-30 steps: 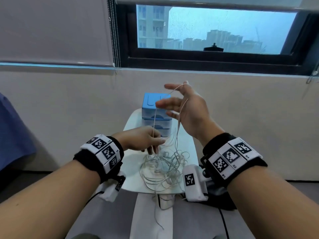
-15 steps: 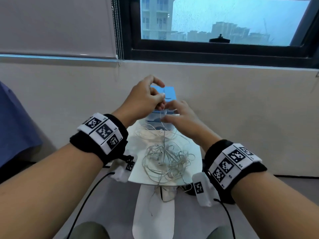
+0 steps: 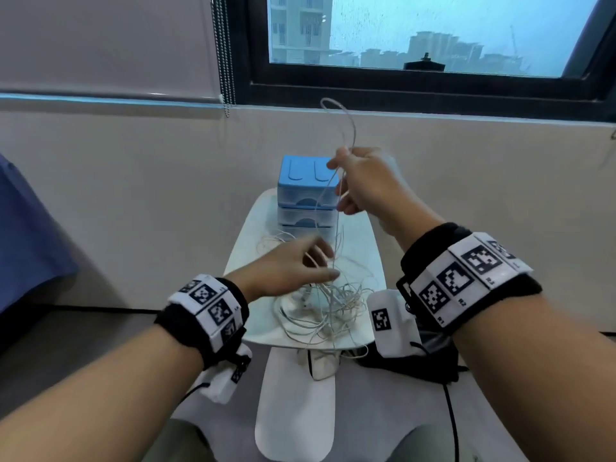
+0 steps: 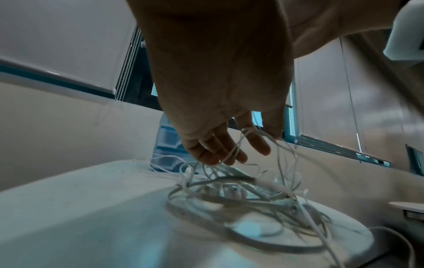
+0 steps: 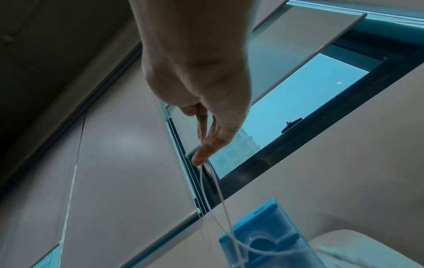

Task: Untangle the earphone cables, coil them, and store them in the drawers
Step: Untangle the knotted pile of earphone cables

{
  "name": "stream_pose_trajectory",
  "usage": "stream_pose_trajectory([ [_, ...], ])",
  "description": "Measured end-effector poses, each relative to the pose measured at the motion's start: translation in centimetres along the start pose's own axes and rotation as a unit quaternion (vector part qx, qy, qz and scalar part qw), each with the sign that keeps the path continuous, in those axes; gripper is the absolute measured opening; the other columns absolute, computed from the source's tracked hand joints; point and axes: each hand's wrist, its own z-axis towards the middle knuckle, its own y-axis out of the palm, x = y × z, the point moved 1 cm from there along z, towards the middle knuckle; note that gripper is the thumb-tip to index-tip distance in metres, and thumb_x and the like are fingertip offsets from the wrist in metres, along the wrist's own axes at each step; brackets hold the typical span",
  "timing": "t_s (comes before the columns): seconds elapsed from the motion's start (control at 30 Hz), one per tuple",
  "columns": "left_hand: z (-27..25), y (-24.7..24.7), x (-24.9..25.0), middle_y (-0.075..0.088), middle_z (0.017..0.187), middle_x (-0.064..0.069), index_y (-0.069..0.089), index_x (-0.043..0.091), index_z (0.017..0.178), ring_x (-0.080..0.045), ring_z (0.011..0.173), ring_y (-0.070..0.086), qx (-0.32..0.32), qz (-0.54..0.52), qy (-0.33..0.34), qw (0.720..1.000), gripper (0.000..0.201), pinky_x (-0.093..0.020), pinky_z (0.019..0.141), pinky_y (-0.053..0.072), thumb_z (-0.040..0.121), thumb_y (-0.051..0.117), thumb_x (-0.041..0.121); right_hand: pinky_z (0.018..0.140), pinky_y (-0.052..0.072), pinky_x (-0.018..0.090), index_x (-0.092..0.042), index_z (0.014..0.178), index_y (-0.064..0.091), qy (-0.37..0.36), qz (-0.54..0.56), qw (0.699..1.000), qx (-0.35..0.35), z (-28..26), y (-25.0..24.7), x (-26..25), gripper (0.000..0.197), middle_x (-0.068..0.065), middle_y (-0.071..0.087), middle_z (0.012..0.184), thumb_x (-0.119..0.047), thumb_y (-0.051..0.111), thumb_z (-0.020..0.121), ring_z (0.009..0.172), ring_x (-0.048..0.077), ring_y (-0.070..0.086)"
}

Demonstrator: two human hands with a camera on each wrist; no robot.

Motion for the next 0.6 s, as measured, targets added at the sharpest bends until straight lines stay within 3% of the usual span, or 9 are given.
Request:
stream_pose_trajectory([
  [0.07, 0.1, 1.4, -0.8, 0.070, 0.093, 0.001, 0.068, 0.022, 0.092, -0.018, 0.089, 0.067, -0.024, 0.064, -0.003, 0.998, 0.015, -0.039, 0.086, 0.056, 0.094, 0.073, 0.036, 0.049, 0.056, 0.029, -0.010, 0.104, 0.067, -0.010, 0.075, 0.997, 0.030, -0.1, -0.4, -0.8, 0.034, 0.019, 0.063, 0.076, -0.031, 0.040, 0.110, 0.055, 0.030, 0.068],
  [0.17, 0.3, 2.0, -1.4, 0.065, 0.086, 0.005, 0.069, 0.021, 0.084, -0.013, 0.081, 0.060, -0.006, 0.093, -0.015, 0.996, 0.017, -0.032, 0.080, 0.049, 0.097, 0.070, 0.031, 0.076, 0.063, 0.038, -0.016, 0.105, 0.070, -0.068, 0.119, 0.986, 0.095, 0.0, -1.7, -1.5, 0.037, 0.018, 0.070, 0.090, -0.036, 0.040, 0.109, 0.081, 0.029, 0.075],
  [0.23, 0.3, 1.9, -1.6, 0.062, 0.086, 0.002, 0.068, 0.018, 0.083, -0.012, 0.078, 0.057, -0.007, 0.102, -0.021, 0.995, 0.018, -0.032, 0.077, 0.048, 0.097, 0.070, 0.028, 0.089, 0.058, 0.031, -0.024, 0.107, 0.074, -0.125, 0.072, 0.978, 0.151, 0.2, -2.9, -1.6, 0.036, 0.000, 0.071, 0.100, -0.038, 0.041, 0.108, 0.092, 0.012, 0.071],
  [0.3, 0.3, 1.7, -1.7, 0.061, 0.083, 0.002, 0.065, 0.015, 0.083, -0.011, 0.074, 0.054, -0.016, 0.097, -0.029, 0.995, 0.019, -0.032, 0.075, 0.047, 0.096, 0.071, 0.027, 0.086, 0.044, 0.013, -0.027, 0.112, 0.074, -0.157, 0.009, 0.970, 0.186, 0.3, -4.0, -1.6, 0.032, -0.008, 0.062, 0.111, -0.035, 0.042, 0.107, 0.094, -0.005, 0.058],
  [0.33, 0.3, 1.5, -1.6, 0.060, 0.082, 0.003, 0.064, 0.015, 0.082, -0.011, 0.073, 0.053, -0.019, 0.097, -0.032, 0.995, 0.020, -0.030, 0.073, 0.046, 0.096, 0.071, 0.026, 0.084, 0.040, 0.012, -0.027, 0.114, 0.073, -0.163, -0.016, 0.967, 0.194, 0.4, -4.4, -1.4, 0.031, -0.009, 0.057, 0.112, -0.032, 0.043, 0.107, 0.095, -0.006, 0.054],
  [0.37, 0.3, 1.3, -1.6, 0.059, 0.081, 0.003, 0.062, 0.015, 0.080, -0.010, 0.071, 0.051, -0.021, 0.097, -0.033, 0.995, 0.021, -0.028, 0.071, 0.045, 0.096, 0.070, 0.026, 0.088, 0.041, 0.016, -0.027, 0.114, 0.073, -0.162, -0.033, 0.966, 0.197, 0.5, -4.7, -1.0, 0.031, -0.008, 0.054, 0.112, -0.031, 0.043, 0.107, 0.098, -0.003, 0.053],
  [0.47, 0.2, 0.8, -1.4, 0.056, 0.072, 0.011, 0.057, 0.021, 0.072, -0.005, 0.065, 0.049, -0.024, 0.086, -0.027, 0.996, 0.028, -0.020, 0.065, 0.042, 0.097, 0.070, 0.025, 0.107, 0.038, 0.044, -0.029, 0.107, 0.073, -0.127, -0.089, 0.966, 0.207, 0.5, -5.4, 0.5, 0.032, -0.010, 0.051, 0.114, -0.035, 0.041, 0.105, 0.117, 0.017, 0.052],
  [0.5, 0.2, 0.6, -1.5, 0.055, 0.069, 0.014, 0.057, 0.023, 0.071, -0.002, 0.062, 0.049, -0.020, 0.082, -0.026, 0.996, 0.029, -0.016, 0.064, 0.041, 0.097, 0.070, 0.025, 0.109, 0.032, 0.044, -0.030, 0.107, 0.072, -0.112, -0.111, 0.966, 0.206, 0.3, -5.5, 1.0, 0.033, -0.011, 0.050, 0.117, -0.035, 0.040, 0.105, 0.124, 0.019, 0.048],
  [0.6, 0.0, 0.2, -1.6, 0.064, 0.075, 0.011, 0.069, 0.019, 0.079, 0.004, 0.064, 0.055, -0.016, 0.081, -0.031, 0.996, 0.023, -0.010, 0.061, 0.042, 0.100, 0.066, 0.028, 0.100, 0.015, 0.040, -0.031, 0.115, 0.071, -0.079, -0.160, 0.962, 0.205, 0.0, -6.1, 2.4, 0.034, -0.008, 0.047, 0.134, -0.035, 0.037, 0.108, 0.137, 0.019, 0.033],
])
